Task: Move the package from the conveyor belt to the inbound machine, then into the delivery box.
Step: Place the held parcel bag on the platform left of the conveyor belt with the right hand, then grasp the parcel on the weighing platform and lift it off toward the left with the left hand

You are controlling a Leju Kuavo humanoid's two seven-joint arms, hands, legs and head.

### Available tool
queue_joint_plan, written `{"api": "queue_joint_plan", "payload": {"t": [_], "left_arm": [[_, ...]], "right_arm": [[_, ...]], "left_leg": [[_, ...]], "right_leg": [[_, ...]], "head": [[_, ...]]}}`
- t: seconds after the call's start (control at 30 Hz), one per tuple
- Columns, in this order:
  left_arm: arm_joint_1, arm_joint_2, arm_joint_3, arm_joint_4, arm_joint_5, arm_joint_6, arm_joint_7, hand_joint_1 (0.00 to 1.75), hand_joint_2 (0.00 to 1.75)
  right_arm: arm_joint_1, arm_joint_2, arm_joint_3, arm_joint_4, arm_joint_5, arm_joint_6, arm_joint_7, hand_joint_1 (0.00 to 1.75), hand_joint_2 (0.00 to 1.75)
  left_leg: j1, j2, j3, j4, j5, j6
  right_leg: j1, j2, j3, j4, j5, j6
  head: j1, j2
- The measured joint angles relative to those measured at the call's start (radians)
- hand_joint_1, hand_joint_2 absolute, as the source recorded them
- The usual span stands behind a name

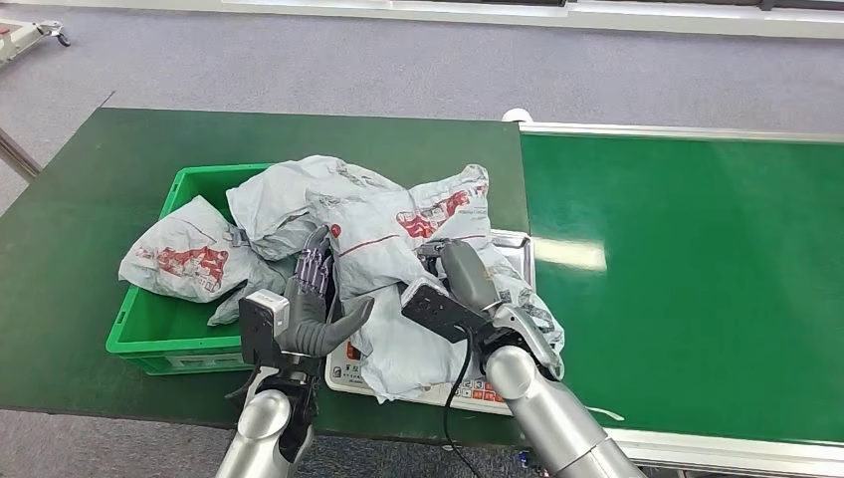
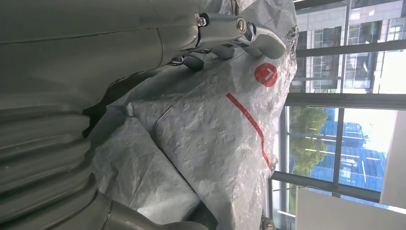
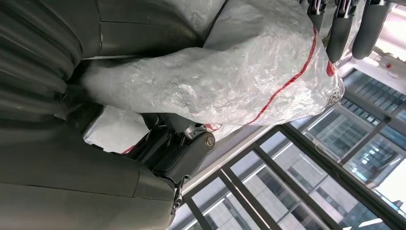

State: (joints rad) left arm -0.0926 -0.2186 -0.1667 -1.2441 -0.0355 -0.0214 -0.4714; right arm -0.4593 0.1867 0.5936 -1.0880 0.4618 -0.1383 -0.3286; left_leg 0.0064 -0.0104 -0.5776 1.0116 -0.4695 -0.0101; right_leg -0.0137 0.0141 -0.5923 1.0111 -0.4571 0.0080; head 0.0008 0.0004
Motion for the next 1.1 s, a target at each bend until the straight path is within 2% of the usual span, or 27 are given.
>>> {"api": "queue_joint_plan", "payload": {"t": [0.07,0.2,0.3,0.37,0.47,0.57,0.7,0.77,0.87,1.0,1.1], "left_arm": [[0.000,0.000,0.000,0.000,0.000,0.000,0.001,0.00,1.75],[0.000,-0.002,0.000,0.000,-0.012,0.007,0.002,0.00,1.75],[0.000,-0.002,0.000,-0.004,-0.078,0.056,-0.001,0.00,1.75],[0.000,-0.001,-0.001,-0.015,-0.154,0.111,-0.007,0.00,1.75],[0.001,0.003,-0.008,-0.054,-0.282,0.196,-0.011,0.00,1.75],[0.003,0.007,-0.021,-0.098,-0.388,0.268,-0.010,0.00,1.75],[-0.005,0.018,-0.056,-0.131,-0.583,0.343,0.031,0.00,1.75],[-0.026,0.031,-0.088,-0.123,-0.724,0.315,0.083,0.00,1.75],[-0.084,0.062,-0.157,-0.055,-0.944,0.206,0.133,0.00,1.75],[-0.198,0.082,-0.272,0.178,-1.061,0.059,0.050,0.00,1.75],[-0.268,0.086,-0.327,0.325,-1.059,0.038,-0.004,0.00,1.75]], "right_arm": [[0.000,0.000,0.002,0.000,-0.007,0.004,0.004,0.00,1.75],[0.013,-0.004,-0.003,-0.017,-0.093,0.022,-0.013,0.00,1.75],[0.043,-0.018,-0.042,-0.057,-0.264,0.086,-0.063,0.00,1.75],[0.076,-0.032,-0.093,-0.083,-0.424,0.171,-0.107,0.00,1.75],[0.133,-0.045,-0.198,-0.095,-0.640,0.350,-0.169,0.00,1.75],[0.171,-0.047,-0.288,-0.069,-0.694,0.462,-0.204,0.00,1.75],[0.193,-0.041,-0.359,-0.019,-0.689,0.521,-0.219,0.00,1.75],[0.191,-0.035,-0.381,0.008,-0.694,0.558,-0.217,0.00,1.75],[0.175,-0.028,-0.401,0.053,-0.701,0.616,-0.218,0.00,1.75],[0.135,-0.017,-0.414,0.119,-0.707,0.656,-0.223,0.00,1.75],[0.117,-0.013,-0.422,0.150,-0.716,0.663,-0.223,0.00,1.75]], "left_leg": [[0.000,0.000,0.000,0.000,0.000,0.000],[0.000,0.000,0.000,0.000,0.000,0.000],[0.000,0.000,0.000,0.001,0.000,0.000],[0.000,0.000,0.000,0.001,0.000,0.000],[0.000,-0.001,-0.001,0.001,-0.001,0.001],[0.000,-0.001,-0.001,0.001,-0.001,0.001],[0.000,-0.001,-0.001,0.001,-0.001,0.001],[0.000,-0.001,-0.001,0.001,-0.001,0.001],[0.000,-0.001,0.000,0.001,0.000,0.000],[-0.001,-0.001,0.000,0.001,0.002,0.001],[-0.001,0.000,0.000,0.001,0.002,0.001]], "right_leg": [[0.000,0.000,0.000,0.000,0.000,0.000],[0.000,0.000,0.000,0.000,0.000,0.000],[0.000,0.000,-0.001,0.000,0.000,0.000],[0.000,0.000,-0.001,0.000,0.000,0.000],[0.000,-0.001,0.000,0.000,0.000,0.000],[0.000,-0.001,0.000,0.000,0.000,0.000],[0.000,-0.001,-0.001,0.000,0.000,0.000],[0.000,-0.001,0.000,0.000,0.000,0.000],[0.000,-0.002,0.000,0.000,0.000,0.000],[-0.001,-0.001,0.000,0.000,0.003,0.001],[-0.001,0.000,0.000,0.000,0.003,0.001]], "head": [[0.000,0.000],[0.000,0.000],[0.000,0.000],[0.000,0.000],[0.000,0.000],[0.000,0.000],[0.000,0.000],[0.000,0.000],[0.000,0.000],[0.000,0.000],[0.000,0.000]]}}
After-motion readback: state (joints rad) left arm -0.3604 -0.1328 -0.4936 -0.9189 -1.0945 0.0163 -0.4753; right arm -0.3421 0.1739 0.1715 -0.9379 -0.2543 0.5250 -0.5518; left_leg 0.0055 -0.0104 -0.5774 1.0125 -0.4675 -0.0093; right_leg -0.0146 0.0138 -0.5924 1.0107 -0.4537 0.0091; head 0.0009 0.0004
